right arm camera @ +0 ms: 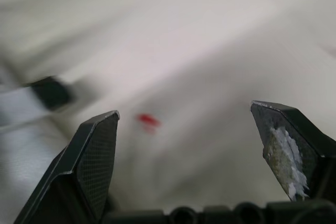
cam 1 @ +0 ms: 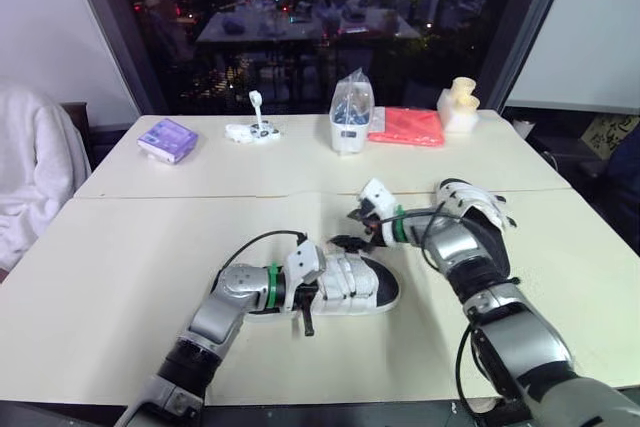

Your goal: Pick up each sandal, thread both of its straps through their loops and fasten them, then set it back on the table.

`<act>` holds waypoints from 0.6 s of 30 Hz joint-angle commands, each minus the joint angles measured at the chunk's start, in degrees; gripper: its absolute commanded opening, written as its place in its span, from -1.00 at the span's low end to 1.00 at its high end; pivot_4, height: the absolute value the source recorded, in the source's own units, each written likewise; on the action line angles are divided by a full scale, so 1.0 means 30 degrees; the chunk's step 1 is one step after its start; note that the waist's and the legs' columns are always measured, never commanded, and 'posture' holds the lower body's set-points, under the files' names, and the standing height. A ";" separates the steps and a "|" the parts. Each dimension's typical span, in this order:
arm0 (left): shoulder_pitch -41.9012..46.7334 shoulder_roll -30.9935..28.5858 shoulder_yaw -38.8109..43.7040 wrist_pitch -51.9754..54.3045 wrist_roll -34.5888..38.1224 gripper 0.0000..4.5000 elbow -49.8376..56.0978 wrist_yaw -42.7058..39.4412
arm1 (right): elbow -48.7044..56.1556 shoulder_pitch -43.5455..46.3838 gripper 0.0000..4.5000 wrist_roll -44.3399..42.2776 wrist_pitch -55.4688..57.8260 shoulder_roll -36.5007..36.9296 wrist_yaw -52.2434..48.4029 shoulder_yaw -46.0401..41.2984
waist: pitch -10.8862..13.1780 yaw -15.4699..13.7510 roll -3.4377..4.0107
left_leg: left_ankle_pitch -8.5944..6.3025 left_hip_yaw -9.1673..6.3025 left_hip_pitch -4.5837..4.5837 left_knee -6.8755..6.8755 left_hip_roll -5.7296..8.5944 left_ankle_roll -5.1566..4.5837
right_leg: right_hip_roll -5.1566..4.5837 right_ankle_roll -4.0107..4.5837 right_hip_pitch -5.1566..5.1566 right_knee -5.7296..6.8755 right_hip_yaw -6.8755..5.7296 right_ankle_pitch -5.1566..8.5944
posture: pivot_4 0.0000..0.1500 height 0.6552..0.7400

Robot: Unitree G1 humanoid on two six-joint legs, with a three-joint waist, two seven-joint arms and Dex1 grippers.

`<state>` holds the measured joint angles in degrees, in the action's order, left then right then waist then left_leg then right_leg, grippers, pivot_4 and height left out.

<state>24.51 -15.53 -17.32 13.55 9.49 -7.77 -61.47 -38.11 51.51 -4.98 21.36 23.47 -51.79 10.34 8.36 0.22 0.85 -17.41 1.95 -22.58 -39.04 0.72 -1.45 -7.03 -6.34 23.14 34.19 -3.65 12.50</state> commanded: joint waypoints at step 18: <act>0.0268 0.1428 0.1403 0.1086 0.0638 -1.00 -0.0101 0.4340 | 1.7769 -0.5927 0.91 -0.5961 1.1047 0.1213 0.5353 -0.6301 | 0.0043 -0.0308 -0.0028 | -0.0047 -0.0008 -0.0102 -0.0044 0.0016 -0.0096 | -0.0027 0.0045 0.0099 -0.0001 -0.0004 0.0024 | 1.00 1.00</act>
<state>24.62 -11.13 -13.34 16.75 11.24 -8.71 -48.52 12.62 33.36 -21.47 54.21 27.26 -36.83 -6.95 8.49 -0.70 0.77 -17.54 1.93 -22.95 -39.17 0.77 -1.73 -7.09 -6.31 23.49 34.20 -3.67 12.52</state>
